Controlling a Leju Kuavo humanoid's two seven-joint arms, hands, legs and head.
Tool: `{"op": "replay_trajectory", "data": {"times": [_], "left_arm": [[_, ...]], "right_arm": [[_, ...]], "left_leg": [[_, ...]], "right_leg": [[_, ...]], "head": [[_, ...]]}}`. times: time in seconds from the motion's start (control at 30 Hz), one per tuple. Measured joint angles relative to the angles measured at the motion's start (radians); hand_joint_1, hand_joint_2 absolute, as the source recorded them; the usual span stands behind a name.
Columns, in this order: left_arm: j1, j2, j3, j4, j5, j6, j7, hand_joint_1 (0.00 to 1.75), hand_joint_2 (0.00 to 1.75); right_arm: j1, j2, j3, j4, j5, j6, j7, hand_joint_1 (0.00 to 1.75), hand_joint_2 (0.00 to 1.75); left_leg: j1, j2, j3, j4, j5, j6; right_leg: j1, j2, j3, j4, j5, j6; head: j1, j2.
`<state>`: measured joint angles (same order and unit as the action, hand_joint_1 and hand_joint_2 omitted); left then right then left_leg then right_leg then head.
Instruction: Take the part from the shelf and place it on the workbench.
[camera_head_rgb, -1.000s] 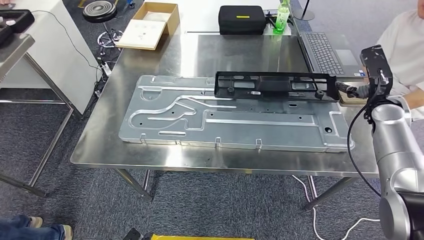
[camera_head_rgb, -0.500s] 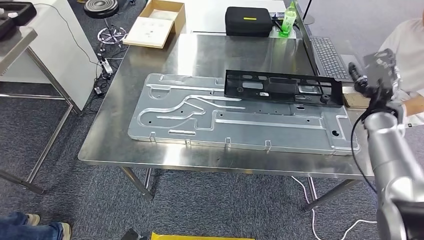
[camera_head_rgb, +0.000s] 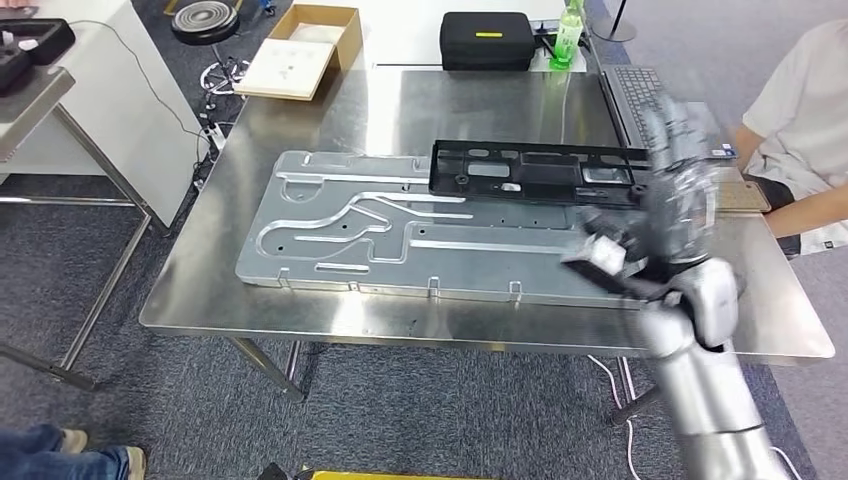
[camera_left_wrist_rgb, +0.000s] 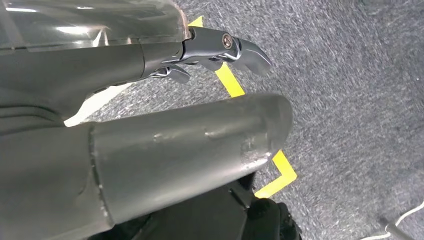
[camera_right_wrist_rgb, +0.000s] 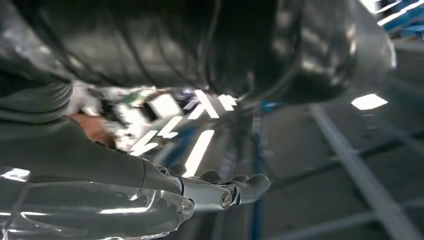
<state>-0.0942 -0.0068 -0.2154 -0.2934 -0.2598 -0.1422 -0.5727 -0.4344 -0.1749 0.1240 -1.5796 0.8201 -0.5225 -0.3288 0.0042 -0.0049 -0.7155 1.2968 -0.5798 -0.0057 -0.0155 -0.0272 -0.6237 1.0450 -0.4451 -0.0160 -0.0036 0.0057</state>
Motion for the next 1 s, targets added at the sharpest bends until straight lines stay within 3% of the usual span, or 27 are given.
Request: {"op": "replay_trajectory", "data": {"times": [0.07, 0.1, 0.17, 0.2, 0.27, 0.33, 0.4, 0.47, 0.5, 0.53, 0.57, 0.63, 0.7, 0.77, 0.83, 0.9, 0.97, 1.0], "left_arm": [[0.0, 0.0, 0.0, 0.0, 0.001, -0.001, 0.002, 0.0, 0.0], [-0.001, 0.0, 0.0, 0.0, 0.002, -0.001, 0.003, 0.0, 0.0], [-0.002, 0.0, 0.0, 0.0, 0.004, 0.0, 0.005, 0.0, 0.0], [-0.002, 0.0, 0.0, 0.0, 0.005, 0.0, 0.005, 0.0, 0.0], [-0.001, -0.001, 0.0, 0.0, 0.005, -0.001, 0.006, 0.0, 0.0], [-0.001, -0.001, -0.001, 0.0, 0.006, -0.004, 0.005, 0.0, 0.0], [-0.003, -0.002, -0.001, 0.0, 0.006, -0.007, 0.003, 0.0, 0.0], [-0.005, -0.002, -0.002, 0.0, 0.006, -0.008, 0.002, 0.0, 0.0], [-0.005, -0.002, -0.003, 0.0, 0.006, -0.009, 0.001, 0.0, 0.0], [-0.006, -0.002, -0.004, 0.0, 0.006, -0.009, 0.001, 0.0, 0.0], [-0.007, -0.003, -0.005, 0.0, 0.006, -0.01, 0.0, 0.0, 0.0], [-0.011, -0.005, -0.007, 0.0, 0.006, -0.01, 0.0, 0.0, 0.0], [-0.016, -0.008, -0.008, 0.0, 0.006, -0.011, -0.001, 0.0, 0.0], [-0.016, -0.008, -0.008, 0.0, 0.006, -0.011, -0.001, 0.0, 0.0], [-0.016, -0.008, -0.008, 0.0, 0.006, -0.011, -0.002, 0.0, 0.0], [-0.019, -0.009, -0.008, 0.0, 0.006, -0.012, -0.002, 0.0, 0.0], [-0.021, -0.009, -0.008, 0.0, 0.006, -0.012, -0.001, 0.0, 0.0], [-0.02, -0.009, -0.008, 0.0, 0.006, -0.012, 0.001, 0.0, 0.0]], "right_arm": [[0.032, 0.018, 0.036, -0.052, 0.027, -0.015, 0.004, 0.0, 0.0], [0.042, 0.023, 0.049, -0.076, 0.032, -0.021, 0.005, 0.0, 0.0], [0.056, 0.027, 0.065, -0.113, 0.036, -0.029, 0.009, 0.0, 0.0], [0.062, 0.028, 0.071, -0.128, 0.038, -0.032, 0.011, 0.0, 0.0], [0.072, 0.03, 0.079, -0.149, 0.042, -0.035, 0.013, 0.0, 0.0], [0.076, 0.03, 0.082, -0.166, 0.043, -0.037, 0.015, 0.0, 0.0], [0.08, 0.03, 0.084, -0.179, 0.041, -0.04, 0.017, 0.0, 0.0], [0.086, 0.03, 0.084, -0.186, 0.039, -0.041, 0.019, 0.0, 0.0], [0.087, 0.03, 0.084, -0.188, 0.038, -0.041, 0.019, 0.0, 0.0], [0.088, 0.03, 0.085, -0.191, 0.038, -0.041, 0.019, 0.0, 0.0], [0.087, 0.03, 0.085, -0.196, 0.038, -0.04, 0.019, 0.0, 0.0], [0.083, 0.03, 0.085, -0.205, 0.038, -0.04, 0.019, 0.0, 0.0], [0.08, 0.03, 0.085, -0.209, 0.038, -0.039, 0.019, 0.0, 0.0], [0.078, 0.03, 0.086, -0.212, 0.04, -0.039, 0.019, 0.0, 0.0], [0.071, 0.03, 0.088, -0.216, 0.044, -0.036, 0.019, 0.0, 0.0], [0.062, 0.03, 0.09, -0.221, 0.05, -0.031, 0.021, 0.0, 0.0], [0.054, 0.029, 0.091, -0.222, 0.055, -0.025, 0.025, 0.0, 0.0], [0.05, 0.029, 0.092, -0.222, 0.058, -0.022, 0.027, 0.0, 0.0]], "left_leg": [[-0.001, 0.012, 0.046, -0.093, 0.058, 0.006], [-0.004, 0.032, 0.08, -0.163, 0.085, 0.011], [-0.011, 0.058, 0.122, -0.253, 0.114, 0.022], [-0.014, 0.06, 0.126, -0.266, 0.114, 0.026], [-0.013, 0.04, 0.127, -0.271, 0.122, 0.036], [-0.008, 0.024, 0.132, -0.282, 0.131, 0.048], [-0.006, 0.008, 0.134, -0.286, 0.138, 0.056], [-0.007, -0.011, 0.131, -0.284, 0.14, 0.059], [-0.007, -0.023, 0.131, -0.282, 0.14, 0.059], [-0.007, -0.034, 0.131, -0.28, 0.14, 0.059], [-0.007, -0.046, 0.131, -0.278, 0.139, 0.058], [-0.007, -0.069, 0.128, -0.272, 0.137, 0.053], [-0.005, -0.09, 0.119, -0.268, 0.138, 0.043], [-0.004, -0.107, 0.112, -0.268, 0.14, 0.031], [-0.006, -0.078, 0.097, -0.242, 0.122, 0.02], [-0.004, -0.028, 0.05, -0.147, 0.069, 0.011], [0.003, -0.01, -0.009, -0.029, 0.021, 0.003], [0.006, -0.007, -0.022, -0.003, 0.02, 0.0]], "right_leg": [[0.002, -0.013, 0.001, 0.001, -0.001, 0.001], [0.004, -0.02, 0.002, 0.002, -0.002, 0.002], [0.008, -0.033, 0.005, 0.003, -0.005, 0.009], [0.009, -0.04, 0.007, 0.002, -0.005, 0.013], [0.009, -0.052, 0.01, 0.0, -0.007, 0.024], [0.007, -0.032, 0.002, 0.028, -0.031, 0.034], [0.004, 0.007, -0.042, 0.132, -0.092, 0.04], [0.003, 0.022, -0.097, 0.249, -0.139, 0.042], [0.003, 0.023, -0.106, 0.269, -0.137, 0.042], [0.003, 0.025, -0.097, 0.25, -0.115, 0.041], [0.002, 0.033, -0.07, 0.196, -0.08, 0.039], [0.0, 0.077, -0.009, 0.065, -0.026, 0.033], [0.0, 0.105, 0.019, 0.002, -0.014, 0.028], [-0.001, 0.087, 0.023, -0.005, -0.013, 0.023], [-0.005, 0.062, 0.028, -0.013, -0.01, 0.012], [-0.005, 0.035, 0.031, -0.017, -0.01, 0.003], [-0.003, 0.009, 0.031, -0.016, -0.013, 0.0], [-0.003, -0.004, 0.031, -0.016, -0.014, 0.0]], "head": [[0.0, 0.0], [0.0, 0.0], [0.0, 0.0], [0.0, 0.0], [0.0, 0.0], [0.0, 0.0], [0.001, 0.0], [0.001, 0.0], [0.001, 0.0], [0.001, 0.0], [0.001, 0.0], [0.0, 0.0], [0.0, 0.0], [0.001, 0.0], [-0.001, 0.0], [-0.004, 0.0], [-0.005, 0.0], [-0.005, 0.0]]}}
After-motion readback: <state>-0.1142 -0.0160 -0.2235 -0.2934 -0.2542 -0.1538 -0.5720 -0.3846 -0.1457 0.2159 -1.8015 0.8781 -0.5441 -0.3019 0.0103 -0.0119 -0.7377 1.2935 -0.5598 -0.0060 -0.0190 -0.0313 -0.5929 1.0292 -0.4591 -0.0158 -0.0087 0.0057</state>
